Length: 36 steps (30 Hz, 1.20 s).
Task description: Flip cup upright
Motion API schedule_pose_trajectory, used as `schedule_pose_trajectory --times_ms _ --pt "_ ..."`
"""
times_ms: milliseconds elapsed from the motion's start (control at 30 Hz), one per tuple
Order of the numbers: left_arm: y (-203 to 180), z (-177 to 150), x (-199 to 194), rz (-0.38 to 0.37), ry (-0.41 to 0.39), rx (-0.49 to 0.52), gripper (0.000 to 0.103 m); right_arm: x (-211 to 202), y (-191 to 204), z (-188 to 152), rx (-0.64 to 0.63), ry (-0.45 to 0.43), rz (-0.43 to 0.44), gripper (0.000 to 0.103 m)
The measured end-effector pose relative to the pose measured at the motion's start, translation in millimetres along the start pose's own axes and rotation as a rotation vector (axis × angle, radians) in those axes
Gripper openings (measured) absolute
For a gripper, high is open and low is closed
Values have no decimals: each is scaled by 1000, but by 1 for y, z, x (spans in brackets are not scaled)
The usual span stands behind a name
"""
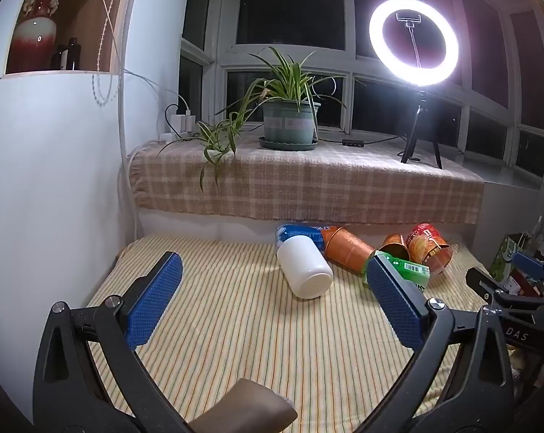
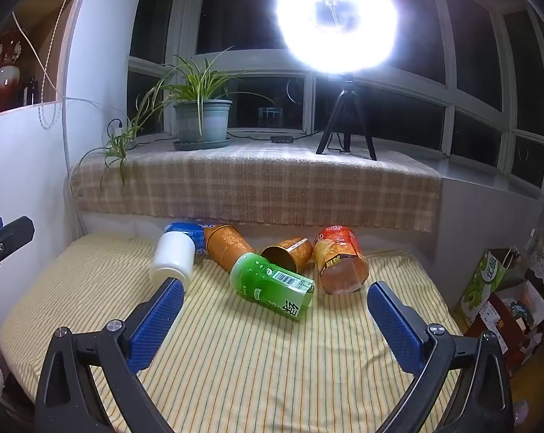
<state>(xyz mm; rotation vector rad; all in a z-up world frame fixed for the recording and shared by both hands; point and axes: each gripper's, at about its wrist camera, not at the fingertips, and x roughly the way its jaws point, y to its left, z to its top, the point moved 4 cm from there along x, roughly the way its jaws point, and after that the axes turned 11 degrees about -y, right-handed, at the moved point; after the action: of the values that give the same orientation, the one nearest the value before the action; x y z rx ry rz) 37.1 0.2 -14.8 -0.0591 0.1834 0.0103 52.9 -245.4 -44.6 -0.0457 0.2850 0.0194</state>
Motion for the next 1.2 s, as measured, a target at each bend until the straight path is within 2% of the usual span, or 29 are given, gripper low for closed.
schedule_pose_trajectory --times_ms 1200 --pt "3 -2 2 1 4 4 103 3 3 3 5 4 2 103"
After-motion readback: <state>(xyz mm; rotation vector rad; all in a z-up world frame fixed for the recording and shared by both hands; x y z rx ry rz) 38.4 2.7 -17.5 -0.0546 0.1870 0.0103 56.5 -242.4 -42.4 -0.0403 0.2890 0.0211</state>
